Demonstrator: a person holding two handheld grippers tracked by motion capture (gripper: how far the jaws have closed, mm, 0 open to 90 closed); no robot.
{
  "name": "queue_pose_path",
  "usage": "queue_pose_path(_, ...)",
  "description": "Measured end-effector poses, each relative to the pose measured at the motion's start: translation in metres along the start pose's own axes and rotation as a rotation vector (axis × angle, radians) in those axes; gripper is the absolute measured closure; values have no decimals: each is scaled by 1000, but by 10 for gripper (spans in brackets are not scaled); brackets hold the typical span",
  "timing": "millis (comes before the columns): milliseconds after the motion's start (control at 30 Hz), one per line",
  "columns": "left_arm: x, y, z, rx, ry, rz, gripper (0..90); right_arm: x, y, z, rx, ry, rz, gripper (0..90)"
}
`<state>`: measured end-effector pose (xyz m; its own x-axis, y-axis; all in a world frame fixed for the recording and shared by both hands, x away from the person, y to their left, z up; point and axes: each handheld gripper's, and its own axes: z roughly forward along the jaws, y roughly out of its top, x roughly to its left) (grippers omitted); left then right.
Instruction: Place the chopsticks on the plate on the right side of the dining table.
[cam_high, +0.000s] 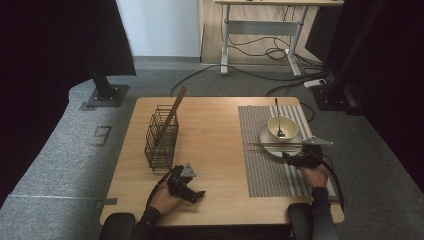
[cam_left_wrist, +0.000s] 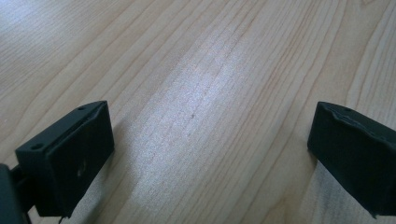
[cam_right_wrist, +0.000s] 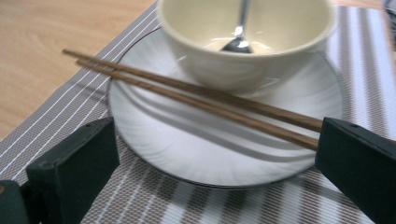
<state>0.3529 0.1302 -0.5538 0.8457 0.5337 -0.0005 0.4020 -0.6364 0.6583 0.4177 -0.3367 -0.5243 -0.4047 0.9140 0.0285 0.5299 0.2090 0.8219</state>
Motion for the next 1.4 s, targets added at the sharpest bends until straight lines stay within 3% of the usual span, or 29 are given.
queue_pose_path(300,0,0,0,0,-1,1,0,29,2,16,36,54,-102,0)
queue_pose_path(433,0,0,0,0,-1,1,0,35,1,21,37,88,-114,0)
queue_pose_path(733,0,0,0,0,-1,0,0,39,0,32,30,152,-82,0)
queue_pose_path(967,0,0,0,1,-1,0,0,46,2,41,64,145,-128,0)
queue_pose_path(1400,0,0,0,1,-1,0,0,46,2,48,83,135,-131,0)
